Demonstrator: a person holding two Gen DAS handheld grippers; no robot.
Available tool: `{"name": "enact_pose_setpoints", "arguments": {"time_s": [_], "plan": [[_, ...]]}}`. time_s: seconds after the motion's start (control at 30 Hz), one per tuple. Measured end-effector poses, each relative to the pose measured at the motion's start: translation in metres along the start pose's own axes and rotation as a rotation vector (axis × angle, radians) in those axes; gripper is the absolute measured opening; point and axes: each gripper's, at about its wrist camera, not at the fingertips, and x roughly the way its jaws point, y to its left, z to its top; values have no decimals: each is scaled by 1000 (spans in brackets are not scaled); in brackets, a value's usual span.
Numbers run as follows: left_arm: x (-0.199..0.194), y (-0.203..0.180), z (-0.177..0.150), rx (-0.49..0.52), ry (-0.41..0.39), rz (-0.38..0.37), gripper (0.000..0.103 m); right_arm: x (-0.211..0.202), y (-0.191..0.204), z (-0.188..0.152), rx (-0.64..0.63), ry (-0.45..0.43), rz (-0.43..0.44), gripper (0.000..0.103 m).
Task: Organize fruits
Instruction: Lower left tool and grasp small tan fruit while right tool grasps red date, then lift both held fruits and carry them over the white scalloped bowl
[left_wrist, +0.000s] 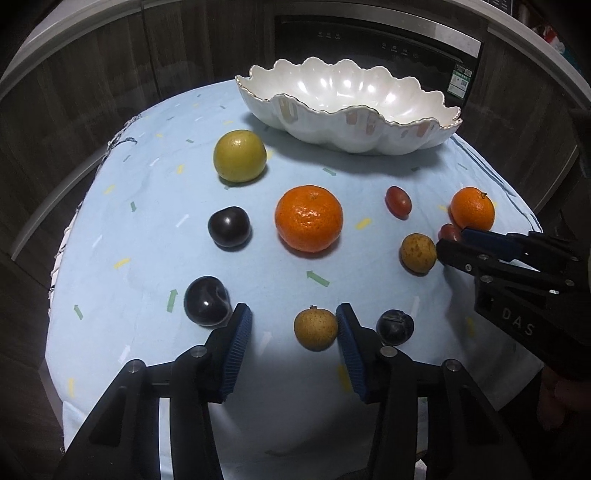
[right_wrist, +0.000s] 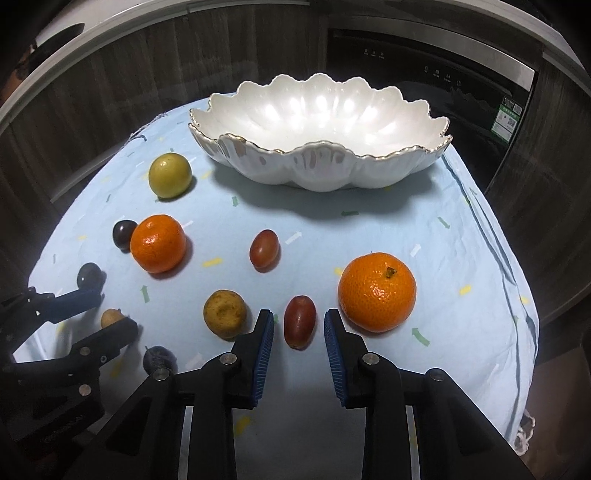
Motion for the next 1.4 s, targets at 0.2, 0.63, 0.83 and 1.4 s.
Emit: {"name": "enact_pose_setpoints", "arguments": {"time_s": [0.2,0.63,0.83,1.4], "plan": [[0,-2,-1,6,1,-15,32,4,1,0,-5,4,2,27],[-2,-2,1,-2,3,-7,24,2,4,1,-12,-4,0,19],[-8,-2,3,4,-19,1,24,-7,2,3,-8,-31,-7,19],[-32,-2,26,0,-59,10,24,-33,1,14,1,-72,3,19]]}}
